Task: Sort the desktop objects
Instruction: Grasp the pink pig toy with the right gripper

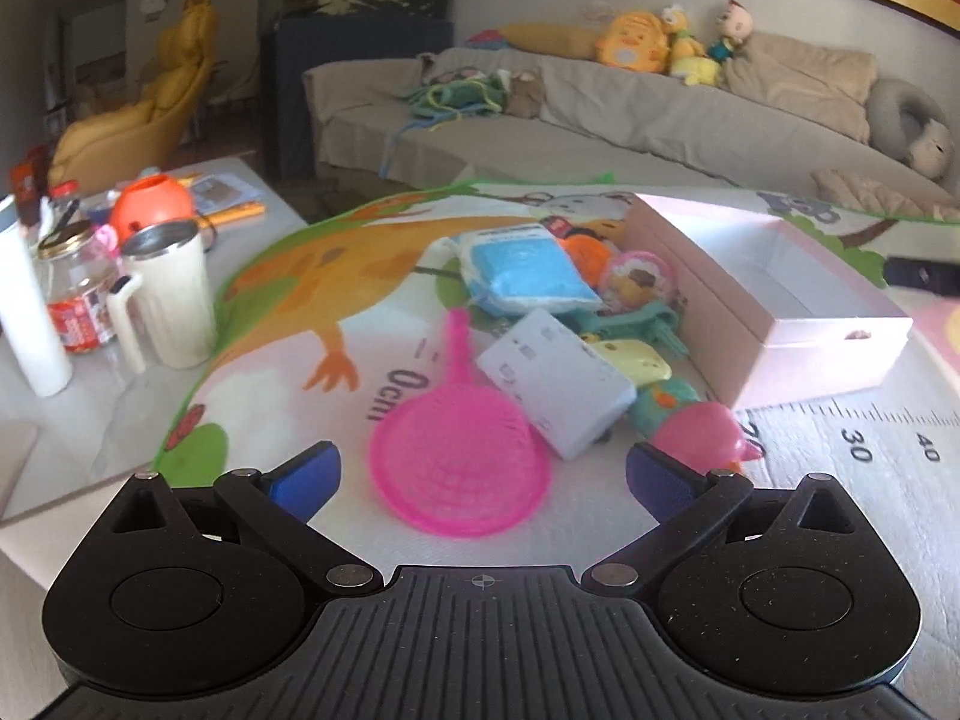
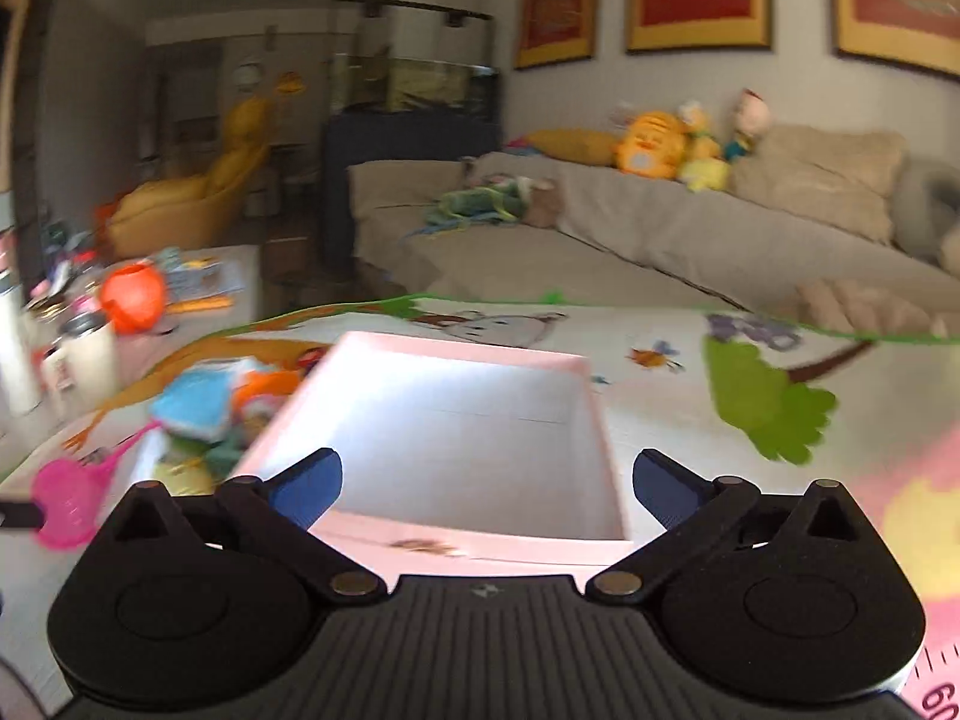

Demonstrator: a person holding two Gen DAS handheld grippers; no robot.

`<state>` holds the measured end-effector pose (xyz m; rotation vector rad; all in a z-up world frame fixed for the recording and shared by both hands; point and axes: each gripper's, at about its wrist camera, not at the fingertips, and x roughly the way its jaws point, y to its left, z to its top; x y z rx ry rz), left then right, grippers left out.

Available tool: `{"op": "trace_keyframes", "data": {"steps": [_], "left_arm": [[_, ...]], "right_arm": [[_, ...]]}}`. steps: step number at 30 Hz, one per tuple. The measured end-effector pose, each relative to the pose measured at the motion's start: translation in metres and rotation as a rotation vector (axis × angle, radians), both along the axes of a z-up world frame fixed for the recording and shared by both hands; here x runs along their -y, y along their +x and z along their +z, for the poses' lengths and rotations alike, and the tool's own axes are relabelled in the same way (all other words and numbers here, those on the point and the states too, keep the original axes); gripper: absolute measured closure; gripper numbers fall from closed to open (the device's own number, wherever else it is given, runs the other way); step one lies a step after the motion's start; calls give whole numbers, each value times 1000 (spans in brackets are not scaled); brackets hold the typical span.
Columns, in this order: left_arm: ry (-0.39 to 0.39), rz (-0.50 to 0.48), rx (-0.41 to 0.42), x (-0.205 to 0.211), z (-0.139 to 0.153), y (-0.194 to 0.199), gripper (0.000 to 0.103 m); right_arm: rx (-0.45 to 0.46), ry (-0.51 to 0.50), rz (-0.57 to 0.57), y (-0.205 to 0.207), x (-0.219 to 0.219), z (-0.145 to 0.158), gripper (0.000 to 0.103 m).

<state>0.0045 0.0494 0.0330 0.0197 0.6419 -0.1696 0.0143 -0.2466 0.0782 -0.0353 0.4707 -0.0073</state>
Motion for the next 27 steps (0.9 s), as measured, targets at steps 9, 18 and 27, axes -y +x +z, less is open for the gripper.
{"op": "trace_keyframes", "data": {"steps": [9,18,27], "left_arm": [[90,-20,29,11,-1,0,0],[101,45,-25,-4,-16,23,0],[116,44,-54,-11,-16,19,0]], "right_arm": [[-164,230,24,57,10,-29,0],[-11,3,296,10,-64,-7,1],[-258,-10,511,24,-137,-42,40]]}}
